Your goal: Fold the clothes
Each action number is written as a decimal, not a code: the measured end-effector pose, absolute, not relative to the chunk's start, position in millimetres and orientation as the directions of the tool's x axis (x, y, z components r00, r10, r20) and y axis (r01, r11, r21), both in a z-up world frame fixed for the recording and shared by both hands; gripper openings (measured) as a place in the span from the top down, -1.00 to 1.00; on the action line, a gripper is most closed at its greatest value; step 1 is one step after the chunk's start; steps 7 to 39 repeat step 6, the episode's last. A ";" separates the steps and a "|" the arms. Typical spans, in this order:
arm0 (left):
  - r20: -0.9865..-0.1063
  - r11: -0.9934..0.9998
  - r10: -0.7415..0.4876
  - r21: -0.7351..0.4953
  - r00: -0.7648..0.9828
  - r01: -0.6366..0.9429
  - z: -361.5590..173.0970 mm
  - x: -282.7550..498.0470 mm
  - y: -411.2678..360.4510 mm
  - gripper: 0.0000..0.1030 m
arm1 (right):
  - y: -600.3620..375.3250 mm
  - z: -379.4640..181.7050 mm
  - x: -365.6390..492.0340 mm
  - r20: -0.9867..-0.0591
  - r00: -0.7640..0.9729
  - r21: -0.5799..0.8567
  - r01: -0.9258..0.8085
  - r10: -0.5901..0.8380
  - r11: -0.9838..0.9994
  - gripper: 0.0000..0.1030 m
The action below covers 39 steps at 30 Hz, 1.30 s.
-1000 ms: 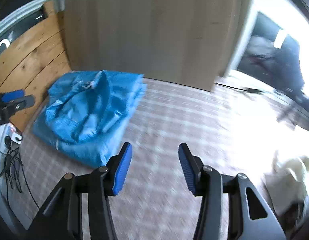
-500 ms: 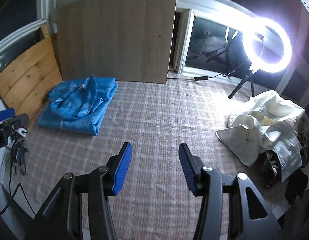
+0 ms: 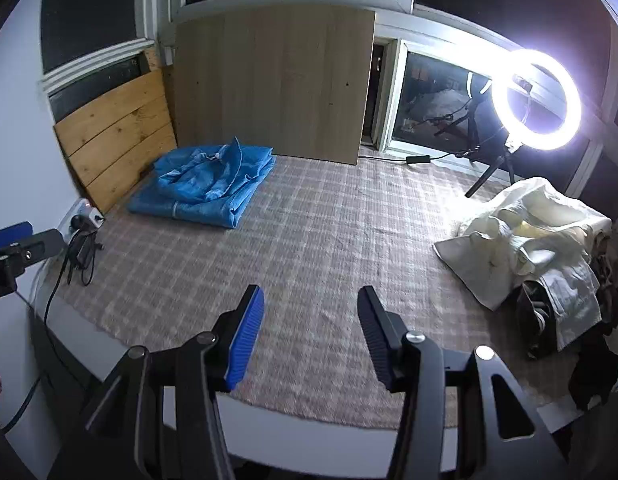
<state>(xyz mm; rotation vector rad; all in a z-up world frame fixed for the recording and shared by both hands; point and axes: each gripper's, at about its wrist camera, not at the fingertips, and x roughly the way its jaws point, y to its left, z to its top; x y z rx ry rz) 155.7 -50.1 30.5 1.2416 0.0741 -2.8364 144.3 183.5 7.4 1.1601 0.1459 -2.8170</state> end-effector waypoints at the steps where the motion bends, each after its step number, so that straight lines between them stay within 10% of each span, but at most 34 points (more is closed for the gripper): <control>1: -0.732 -0.998 -0.029 -0.020 -0.680 0.064 32.4 162.2 -46.8 -0.66 | 185.5 7.6 150.0 -0.703 -0.710 -0.060 0.123 -0.046 -0.991 0.06; 39: -0.713 -0.998 -0.033 -0.020 -0.700 0.067 41.4 184.6 -33.4 -0.70 | 194.7 9.2 168.0 -0.699 -0.712 -0.059 0.142 -0.061 -0.988 0.06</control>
